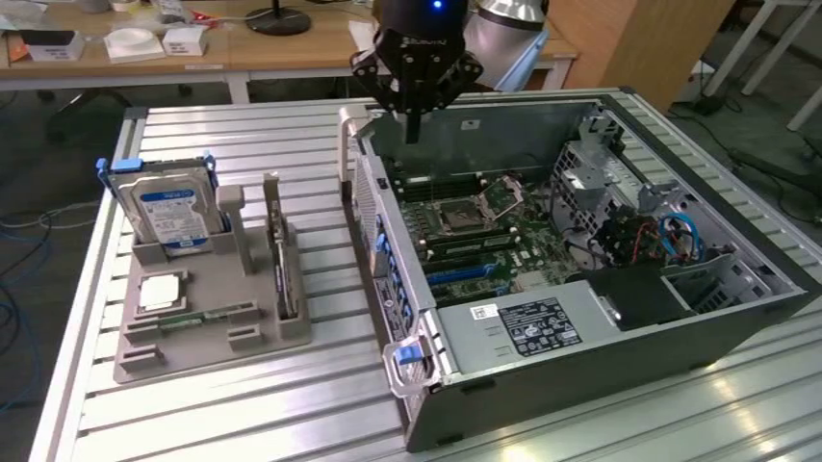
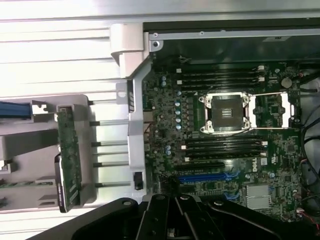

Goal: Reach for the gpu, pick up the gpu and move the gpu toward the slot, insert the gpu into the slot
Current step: 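Reach for the gpu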

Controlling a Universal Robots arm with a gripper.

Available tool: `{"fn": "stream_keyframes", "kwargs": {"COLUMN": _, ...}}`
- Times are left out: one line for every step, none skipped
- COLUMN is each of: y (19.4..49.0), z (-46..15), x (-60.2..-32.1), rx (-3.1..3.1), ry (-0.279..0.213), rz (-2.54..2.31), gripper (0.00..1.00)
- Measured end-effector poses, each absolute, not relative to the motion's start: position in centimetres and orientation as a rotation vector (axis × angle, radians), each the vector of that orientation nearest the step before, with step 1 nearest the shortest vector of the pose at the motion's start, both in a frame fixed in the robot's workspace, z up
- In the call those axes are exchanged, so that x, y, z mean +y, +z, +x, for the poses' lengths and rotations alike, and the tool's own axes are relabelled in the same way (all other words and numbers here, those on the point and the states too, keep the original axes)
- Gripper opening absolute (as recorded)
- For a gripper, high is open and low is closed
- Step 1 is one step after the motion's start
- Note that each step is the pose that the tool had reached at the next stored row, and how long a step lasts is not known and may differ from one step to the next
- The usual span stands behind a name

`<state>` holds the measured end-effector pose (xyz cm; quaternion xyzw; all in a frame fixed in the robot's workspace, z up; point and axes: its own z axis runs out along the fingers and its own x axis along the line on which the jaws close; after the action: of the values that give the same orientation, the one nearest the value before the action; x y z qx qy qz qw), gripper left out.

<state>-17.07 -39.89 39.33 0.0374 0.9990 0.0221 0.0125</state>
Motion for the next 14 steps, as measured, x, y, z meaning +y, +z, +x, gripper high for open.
{"fn": "stream_keyframes", "kwargs": {"y": 39.3, "z": -17.4, "x": -39.9, "rx": 3.114, "ry": 0.069, "rz": 0.116, "gripper": 0.10}}
{"fn": "stream_keyframes", "kwargs": {"y": 39.3, "z": -17.8, "x": -39.9, "rx": 3.114, "ry": 0.069, "rz": 0.117, "gripper": 0.10}}
{"fn": "stream_keyframes", "kwargs": {"y": 39.3, "z": -18.3, "x": -39.9, "rx": 3.114, "ry": 0.069, "rz": 0.117, "gripper": 0.10}}
{"fn": "stream_keyframes", "kwargs": {"y": 39.3, "z": -18.7, "x": -39.9, "rx": 3.114, "ry": 0.069, "rz": 0.117, "gripper": 0.10}}
{"fn": "stream_keyframes", "kwargs": {"y": 39.3, "z": -19.0, "x": -39.9, "rx": 3.114, "ry": 0.069, "rz": 0.116, "gripper": 0.10}}
{"fn": "stream_keyframes", "kwargs": {"y": 39.3, "z": -19.4, "x": -39.9, "rx": 3.114, "ry": 0.069, "rz": 0.117, "gripper": 0.10}}
{"fn": "stream_keyframes", "kwargs": {"y": 39.3, "z": -19.8, "x": -39.9, "rx": 3.114, "ry": 0.069, "rz": 0.117, "gripper": 0.10}}
{"fn": "stream_keyframes", "kwargs": {"y": 39.3, "z": -20.1, "x": -39.9, "rx": 3.114, "ry": 0.069, "rz": 0.117, "gripper": 0.10}}
{"fn": "stream_keyframes", "kwargs": {"y": 39.3, "z": -20.5, "x": -39.9, "rx": 3.114, "ry": 0.069, "rz": 0.117, "gripper": 0.10}}
{"fn": "stream_keyframes", "kwargs": {"y": 39.3, "z": -20.8, "x": -39.9, "rx": 3.114, "ry": 0.069, "rz": 0.117, "gripper": 0.10}}
{"fn": "stream_keyframes", "kwargs": {"y": 39.3, "z": -21.1, "x": -39.9, "rx": 3.114, "ry": 0.069, "rz": 0.116, "gripper": 0.10}}
{"fn": "stream_keyframes", "kwargs": {"y": 39.3, "z": -21.4, "x": -39.9, "rx": 3.114, "ry": 0.069, "rz": 0.117, "gripper": 0.10}}
{"fn": "stream_keyframes", "kwargs": {"y": 39.3, "z": -21.7, "x": -39.9, "rx": 3.114, "ry": 0.069, "rz": 0.117, "gripper": 0.10}}
{"fn": "stream_keyframes", "kwargs": {"y": 39.3, "z": -22.0, "x": -39.9, "rx": 3.114, "ry": 0.069, "rz": 0.117, "gripper": 0.10}}
